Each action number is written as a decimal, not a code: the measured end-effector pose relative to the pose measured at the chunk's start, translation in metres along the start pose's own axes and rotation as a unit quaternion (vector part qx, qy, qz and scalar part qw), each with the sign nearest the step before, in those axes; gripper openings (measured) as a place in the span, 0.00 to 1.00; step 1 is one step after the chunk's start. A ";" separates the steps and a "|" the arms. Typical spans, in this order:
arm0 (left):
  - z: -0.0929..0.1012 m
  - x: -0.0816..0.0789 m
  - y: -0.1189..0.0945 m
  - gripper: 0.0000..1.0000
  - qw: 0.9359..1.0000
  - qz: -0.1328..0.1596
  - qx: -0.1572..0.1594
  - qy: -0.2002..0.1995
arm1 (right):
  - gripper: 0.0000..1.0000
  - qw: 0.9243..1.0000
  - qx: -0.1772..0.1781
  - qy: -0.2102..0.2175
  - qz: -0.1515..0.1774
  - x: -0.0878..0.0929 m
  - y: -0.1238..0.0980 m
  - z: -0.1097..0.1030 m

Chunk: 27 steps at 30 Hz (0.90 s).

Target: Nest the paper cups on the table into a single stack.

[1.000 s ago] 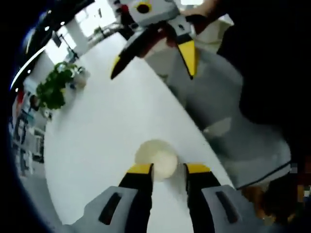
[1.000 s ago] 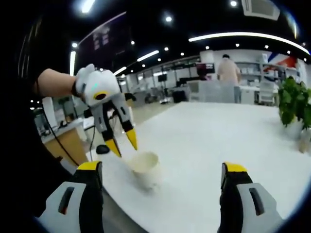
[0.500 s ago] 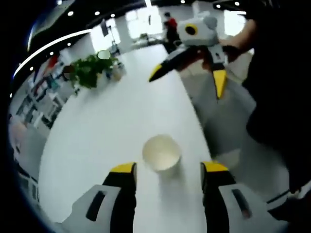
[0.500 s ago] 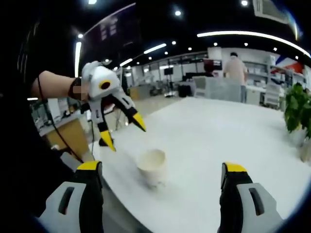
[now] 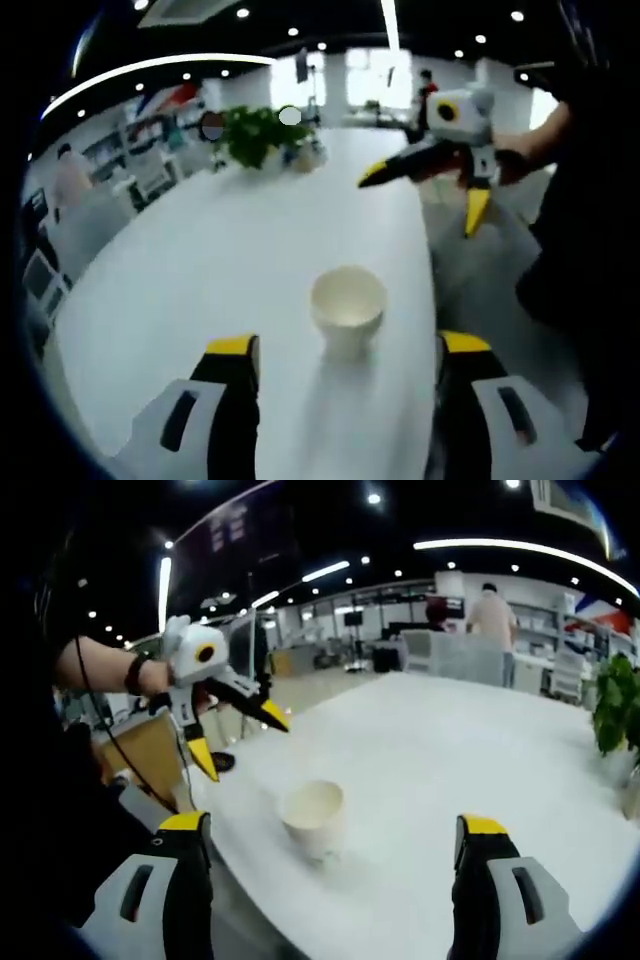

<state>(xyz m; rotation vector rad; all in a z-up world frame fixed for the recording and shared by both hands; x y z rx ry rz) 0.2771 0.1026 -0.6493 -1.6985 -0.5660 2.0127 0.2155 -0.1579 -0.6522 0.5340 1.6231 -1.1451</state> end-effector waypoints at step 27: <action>0.019 0.050 0.013 1.00 0.999 0.016 -0.035 -0.015 | 1.00 0.999 -0.024 -0.033 -0.020 0.013 0.006 0.000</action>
Point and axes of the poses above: the point that each gripper's makers call its tool centre point, and the gripper's own axes: y roughly forward along the fingers, z roughly to its right, x roughly out of its underside, the point moved 9 cm from there along -y, roughly backward along the fingers, and after that the axes turned 15 degrees about x, right-handed, at the moved point
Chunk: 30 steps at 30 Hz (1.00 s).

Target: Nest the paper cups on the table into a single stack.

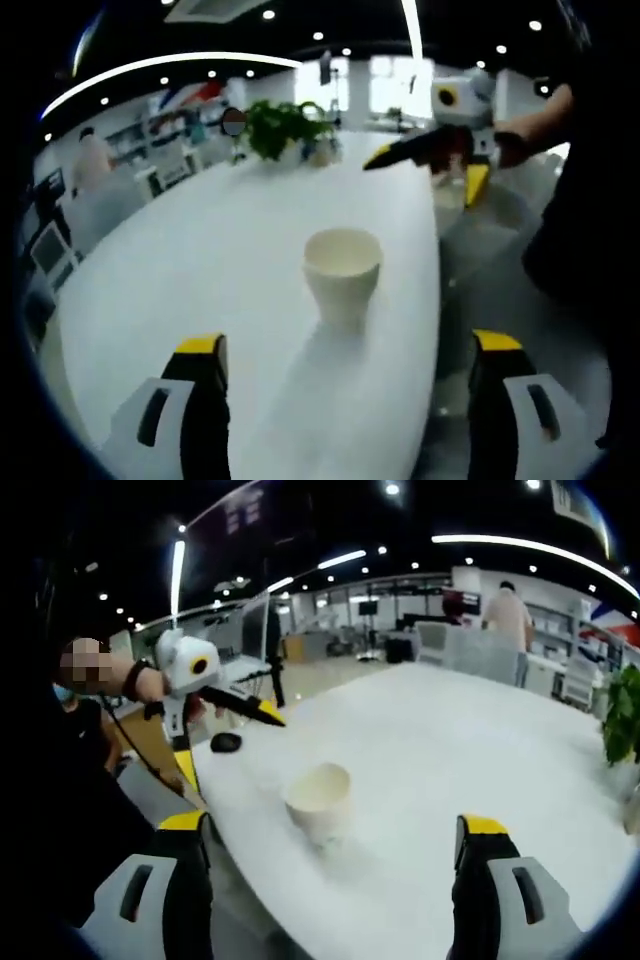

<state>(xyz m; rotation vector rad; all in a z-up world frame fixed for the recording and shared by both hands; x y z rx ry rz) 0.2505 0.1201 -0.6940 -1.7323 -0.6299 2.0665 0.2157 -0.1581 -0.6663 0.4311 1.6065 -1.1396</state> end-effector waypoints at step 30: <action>-0.036 0.019 0.065 0.78 0.998 0.062 0.021 0.015 | 0.71 0.986 -0.128 -0.088 -0.063 0.067 0.111 0.002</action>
Point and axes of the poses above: the point that each gripper's makers call its tool centre point, and the gripper's own axes: y roughly forward along the fingers, z roughly to its right, x roughly out of its underside, the point moved 9 cm from there along -y, roughly backward along the fingers, and after that the axes turned 15 degrees about x, right-handed, at the moved point
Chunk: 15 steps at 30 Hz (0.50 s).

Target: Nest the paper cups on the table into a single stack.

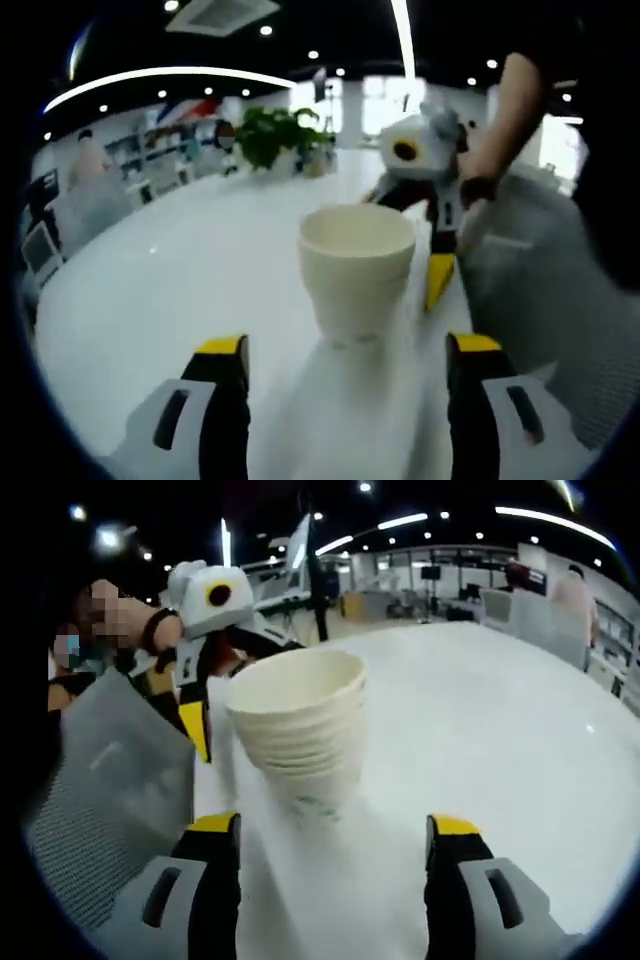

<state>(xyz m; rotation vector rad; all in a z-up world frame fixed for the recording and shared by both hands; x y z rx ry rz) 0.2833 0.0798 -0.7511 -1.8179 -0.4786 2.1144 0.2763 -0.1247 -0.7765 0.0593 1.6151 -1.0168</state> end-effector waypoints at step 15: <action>-0.009 -0.014 0.014 0.70 0.999 0.024 0.013 0.017 | 0.58 0.998 -0.045 0.019 0.046 0.007 0.023 -0.001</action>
Point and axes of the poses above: the point that each gripper's makers call its tool centre point, and the gripper's own axes: y roughly forward along the fingers, z roughly to its right, x roughly out of its underside, the point moved 9 cm from there along -y, roughly backward along the fingers, and after that the axes turned 15 degrees about x, right-handed, at the moved point
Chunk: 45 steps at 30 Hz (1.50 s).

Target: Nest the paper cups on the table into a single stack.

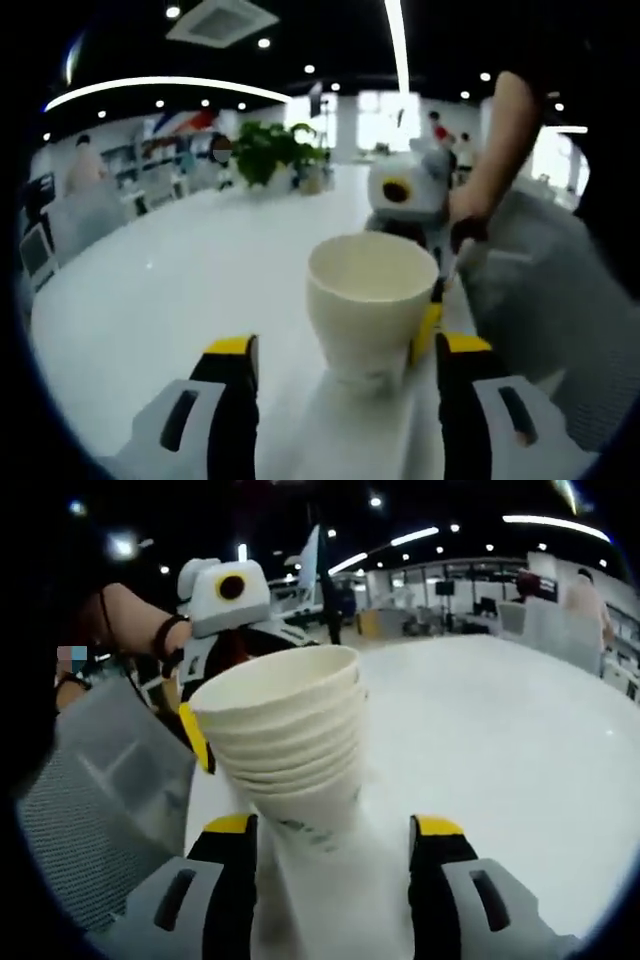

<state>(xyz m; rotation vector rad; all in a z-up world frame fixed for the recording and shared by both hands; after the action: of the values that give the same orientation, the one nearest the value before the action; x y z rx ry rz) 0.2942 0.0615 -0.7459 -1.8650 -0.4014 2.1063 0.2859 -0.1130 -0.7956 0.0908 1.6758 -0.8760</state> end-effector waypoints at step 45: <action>-0.035 -0.055 0.004 0.48 0.999 0.046 0.025 0.001 | 0.38 0.995 -0.023 0.001 0.095 -0.048 0.008 0.030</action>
<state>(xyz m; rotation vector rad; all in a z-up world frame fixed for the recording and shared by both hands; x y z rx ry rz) 0.3350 0.0361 -0.7019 -1.8905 -0.2655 2.1523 0.3289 -0.1061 -0.7589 0.2161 1.6578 -0.6940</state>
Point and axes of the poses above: the point that each gripper's makers call its tool centre point, and the gripper's own axes: y roughly forward along the fingers, z roughly to its right, x roughly out of its underside, the point moved 9 cm from there along -y, roughly backward along the fingers, and after that the axes turned 15 degrees about x, right-handed, at the moved point
